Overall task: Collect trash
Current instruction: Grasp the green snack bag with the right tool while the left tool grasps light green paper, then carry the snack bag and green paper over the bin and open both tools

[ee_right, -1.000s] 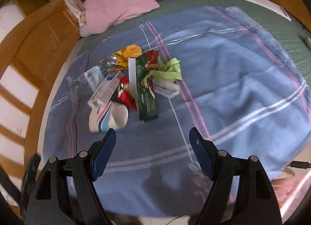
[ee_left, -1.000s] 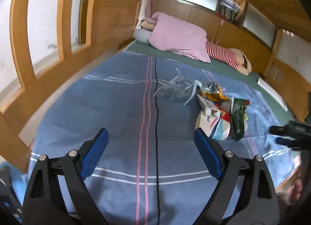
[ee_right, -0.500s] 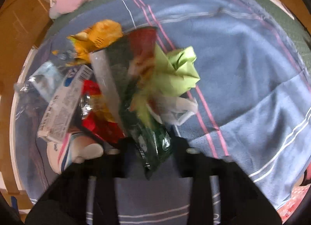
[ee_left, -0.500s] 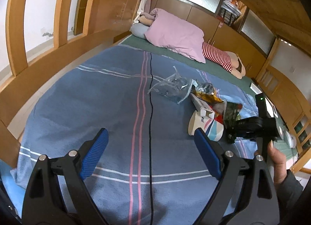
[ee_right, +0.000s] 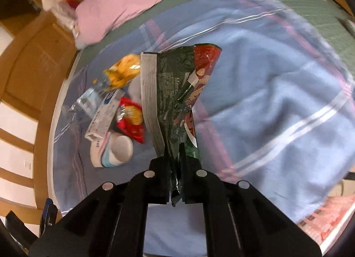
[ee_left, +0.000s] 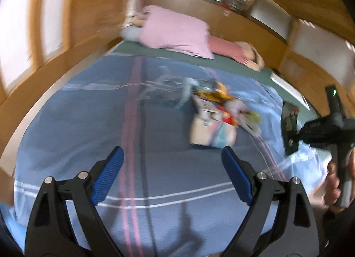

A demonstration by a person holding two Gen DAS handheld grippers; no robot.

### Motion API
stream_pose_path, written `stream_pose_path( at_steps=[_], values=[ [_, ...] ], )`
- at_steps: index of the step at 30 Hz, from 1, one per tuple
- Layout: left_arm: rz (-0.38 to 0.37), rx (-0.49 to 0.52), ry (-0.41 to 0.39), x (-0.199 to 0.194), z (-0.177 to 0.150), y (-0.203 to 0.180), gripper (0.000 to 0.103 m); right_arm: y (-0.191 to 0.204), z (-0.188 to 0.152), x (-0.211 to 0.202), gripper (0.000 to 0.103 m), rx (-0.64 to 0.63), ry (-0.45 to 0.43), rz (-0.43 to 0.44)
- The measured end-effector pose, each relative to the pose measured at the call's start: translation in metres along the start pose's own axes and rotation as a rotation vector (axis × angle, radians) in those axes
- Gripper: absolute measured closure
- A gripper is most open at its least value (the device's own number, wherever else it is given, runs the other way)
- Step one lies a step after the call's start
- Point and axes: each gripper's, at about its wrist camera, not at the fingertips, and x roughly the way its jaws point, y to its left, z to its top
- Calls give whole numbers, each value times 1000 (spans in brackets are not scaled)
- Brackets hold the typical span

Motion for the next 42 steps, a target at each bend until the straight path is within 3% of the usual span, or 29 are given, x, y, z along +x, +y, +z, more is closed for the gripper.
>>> stream_pose_path(
  at_steps=[5, 9, 21, 26, 29, 30, 37, 42],
  values=[
    [-112, 100, 35, 28, 9, -70, 14, -50, -22, -27, 95, 76, -81, -55],
    [-185, 125, 50, 65, 25, -118, 14, -76, -27, -29, 95, 141, -81, -8],
    [-176, 198, 133, 189, 60, -197, 15, -94, -24, -34, 94, 171, -101, 117],
    [-169, 248, 242, 232, 51, -224, 42, -102, -23, -35, 95, 199, -99, 162],
    [-177, 224, 292, 250, 47, -230, 74, -106, -23, -35, 95, 207, -99, 179],
    [-192, 206, 302, 253, 48, -229, 90, -106, -22, -35, 95, 207, -98, 182],
    [-260, 200, 221, 229, 60, -230, 99, -112, -20, -36, 94, 213, -98, 210],
    [-250, 257, 152, 203, 66, -237, 99, -112, -22, -38, 95, 207, -109, 209]
  ],
)
